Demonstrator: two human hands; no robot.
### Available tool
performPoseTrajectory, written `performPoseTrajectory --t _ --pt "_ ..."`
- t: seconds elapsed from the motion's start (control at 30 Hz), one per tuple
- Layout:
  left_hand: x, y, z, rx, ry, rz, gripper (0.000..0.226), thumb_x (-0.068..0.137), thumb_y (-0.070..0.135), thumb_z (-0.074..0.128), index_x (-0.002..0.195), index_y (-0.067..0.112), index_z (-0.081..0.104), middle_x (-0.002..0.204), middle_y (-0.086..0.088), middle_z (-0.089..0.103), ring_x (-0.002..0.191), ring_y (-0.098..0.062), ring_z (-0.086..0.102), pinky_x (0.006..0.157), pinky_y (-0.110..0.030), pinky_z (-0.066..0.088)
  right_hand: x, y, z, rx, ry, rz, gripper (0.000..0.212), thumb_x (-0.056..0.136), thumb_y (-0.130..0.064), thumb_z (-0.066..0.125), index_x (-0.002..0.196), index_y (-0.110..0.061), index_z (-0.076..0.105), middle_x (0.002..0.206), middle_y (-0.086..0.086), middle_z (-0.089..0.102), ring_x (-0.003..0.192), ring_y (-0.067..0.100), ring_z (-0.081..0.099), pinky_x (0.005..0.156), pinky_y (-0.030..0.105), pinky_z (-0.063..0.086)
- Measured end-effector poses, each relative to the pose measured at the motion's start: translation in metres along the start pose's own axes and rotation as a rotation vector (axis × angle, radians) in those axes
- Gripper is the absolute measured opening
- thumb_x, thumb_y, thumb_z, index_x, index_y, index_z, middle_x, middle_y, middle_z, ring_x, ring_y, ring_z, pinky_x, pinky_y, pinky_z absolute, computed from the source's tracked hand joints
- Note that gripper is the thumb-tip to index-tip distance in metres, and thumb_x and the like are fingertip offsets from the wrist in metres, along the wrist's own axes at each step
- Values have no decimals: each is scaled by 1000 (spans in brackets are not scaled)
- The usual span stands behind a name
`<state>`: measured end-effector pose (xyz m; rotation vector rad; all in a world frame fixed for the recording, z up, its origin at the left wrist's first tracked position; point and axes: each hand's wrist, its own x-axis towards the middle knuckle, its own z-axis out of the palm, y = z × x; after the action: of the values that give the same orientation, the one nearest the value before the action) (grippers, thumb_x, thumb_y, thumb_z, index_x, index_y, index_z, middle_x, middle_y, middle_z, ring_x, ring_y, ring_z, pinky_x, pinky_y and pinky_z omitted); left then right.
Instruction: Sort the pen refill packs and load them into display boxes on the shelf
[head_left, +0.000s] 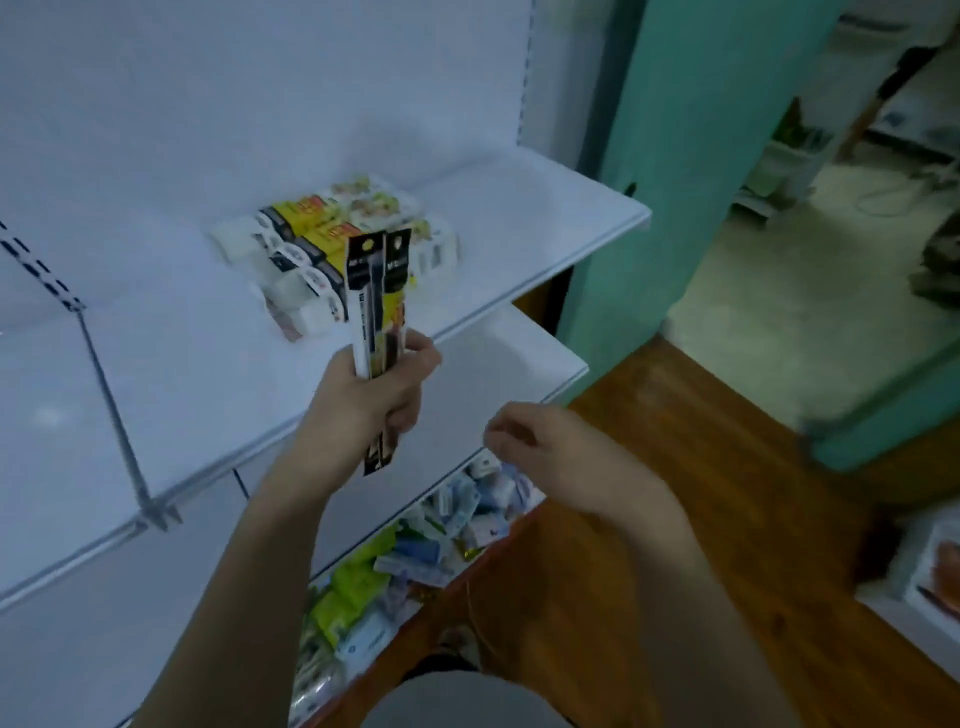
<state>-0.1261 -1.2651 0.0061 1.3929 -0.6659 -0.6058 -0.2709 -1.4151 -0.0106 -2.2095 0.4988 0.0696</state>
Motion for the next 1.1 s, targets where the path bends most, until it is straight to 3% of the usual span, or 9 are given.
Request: performPoseTrajectory --t 0.13,0.23,0.3,0.43,0.53,0.67,0.8,0.97,1.1 --pt "54 23 -18 -147 221 142 31 97 17 57 66 22 53 54 -1 22 44 -16 20 46 -29 21 70 -33 -32 80 151 -280 32 101 -39 48 85 -13 58 70 9 56 59 21 50 56 33 40" --pt "75 29 -37 -254 508 199 38 102 23 51 65 20 41 56 3 27 48 -15 26 48 -29 28 118 -46 -43 76 168 -432 20 101 -34 51 85 -21 55 62 -5 47 55 9 42 55 28 35" --pt "85 31 -52 -312 676 248 37 102 31 51 68 19 43 58 4 38 52 -14 38 52 -27 35 154 -52 -50 29 176 -501 7 99 -29 55 96 -24 59 76 -11 53 71 6 46 64 27 42" --pt "93 35 -60 -210 961 301 30 102 33 48 77 16 51 66 6 56 67 -14 56 70 -30 49 214 -67 -53 -70 107 -629 20 95 -29 60 114 -24 61 111 -11 56 108 9 49 91 38 46" --pt "94 38 -56 -218 1078 344 24 102 25 52 79 20 49 61 3 43 57 -14 46 64 -29 48 235 -78 -51 -144 -42 -710 33 91 -36 65 121 -25 58 122 -9 55 116 13 47 100 41 41" --pt "92 41 -45 -182 1250 350 30 97 19 60 72 22 44 56 2 24 48 -13 23 46 -25 28 252 -80 -45 -439 -187 -796 65 84 -54 67 140 -31 44 136 -9 44 130 16 35 109 42 26" --pt "84 36 -26 1 1255 245 24 93 17 65 74 21 52 52 5 34 44 -14 29 47 -25 29 256 -79 -54 -477 -293 -875 70 82 -54 69 144 -39 40 123 -10 37 118 13 31 104 43 33" --pt "105 72 -11 -160 1200 404 39 102 21 50 63 23 44 56 2 28 47 -13 27 47 -26 28 264 -84 -89 149 -506 -800 54 81 -29 79 122 -50 50 120 -25 52 114 -2 49 101 30 44" --pt "110 92 -8 -168 1045 540 38 103 27 43 68 15 39 58 -2 35 47 -17 38 50 -28 39 264 -88 -102 409 -637 -796 61 80 -2 77 122 -38 50 119 -20 61 116 3 58 97 25 48"
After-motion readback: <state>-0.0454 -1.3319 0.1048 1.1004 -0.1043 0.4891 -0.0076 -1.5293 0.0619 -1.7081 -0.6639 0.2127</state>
